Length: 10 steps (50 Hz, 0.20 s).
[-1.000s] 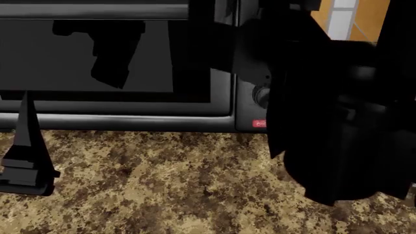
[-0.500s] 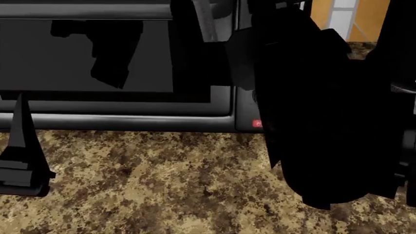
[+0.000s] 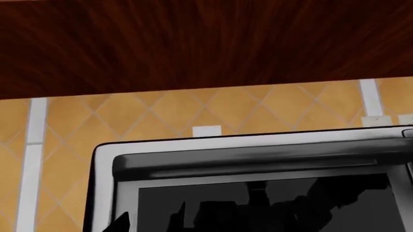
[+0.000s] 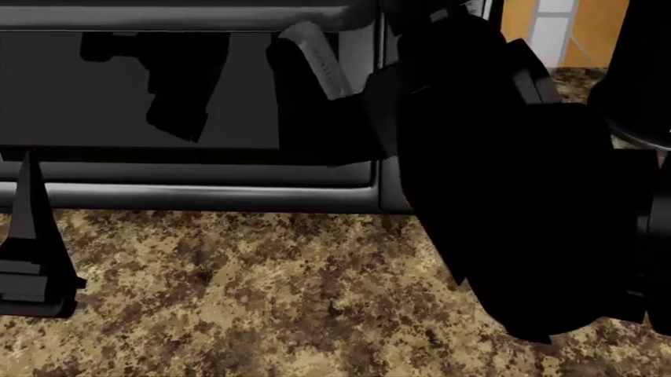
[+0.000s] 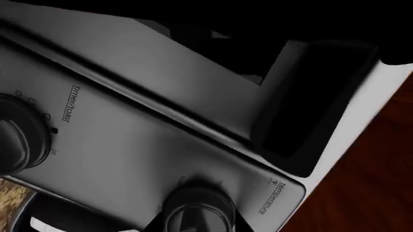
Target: Decrease the toaster oven temperature.
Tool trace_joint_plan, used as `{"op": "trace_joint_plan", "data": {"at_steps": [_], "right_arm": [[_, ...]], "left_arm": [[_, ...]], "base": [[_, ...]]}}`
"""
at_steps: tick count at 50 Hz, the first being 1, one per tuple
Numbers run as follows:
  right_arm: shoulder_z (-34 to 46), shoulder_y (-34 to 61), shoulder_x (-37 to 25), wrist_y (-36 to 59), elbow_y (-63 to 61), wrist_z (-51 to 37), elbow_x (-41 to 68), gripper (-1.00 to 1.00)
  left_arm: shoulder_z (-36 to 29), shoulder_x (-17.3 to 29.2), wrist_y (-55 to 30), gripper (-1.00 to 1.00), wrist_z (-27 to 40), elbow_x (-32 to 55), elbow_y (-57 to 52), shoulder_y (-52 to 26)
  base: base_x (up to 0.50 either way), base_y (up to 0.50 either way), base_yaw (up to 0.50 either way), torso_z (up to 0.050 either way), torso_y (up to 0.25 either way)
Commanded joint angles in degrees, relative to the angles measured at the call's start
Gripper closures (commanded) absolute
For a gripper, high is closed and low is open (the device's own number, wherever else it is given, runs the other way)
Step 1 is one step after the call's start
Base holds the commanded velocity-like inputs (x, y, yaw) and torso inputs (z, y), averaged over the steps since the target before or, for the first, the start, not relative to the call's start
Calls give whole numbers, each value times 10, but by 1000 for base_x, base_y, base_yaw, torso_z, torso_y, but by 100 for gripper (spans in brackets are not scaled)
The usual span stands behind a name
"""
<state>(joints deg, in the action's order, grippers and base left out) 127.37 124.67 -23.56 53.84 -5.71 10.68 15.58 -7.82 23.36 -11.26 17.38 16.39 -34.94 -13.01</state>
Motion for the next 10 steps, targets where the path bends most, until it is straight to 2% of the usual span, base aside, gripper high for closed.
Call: {"op": "trace_joint_plan", "data": {"at_steps": [1,10], "right_arm": [[19,-5,40,-92,-63,-2,-70,100],[31,2,40,-91,-84,10,-78,100]], "left_arm": [[0,1,1,-100,3,1,0,5],[-1,2,-1,-100,5,2,-3,4]], "base": [[0,6,11,0,0],[4,5,11,-1,0]]}}
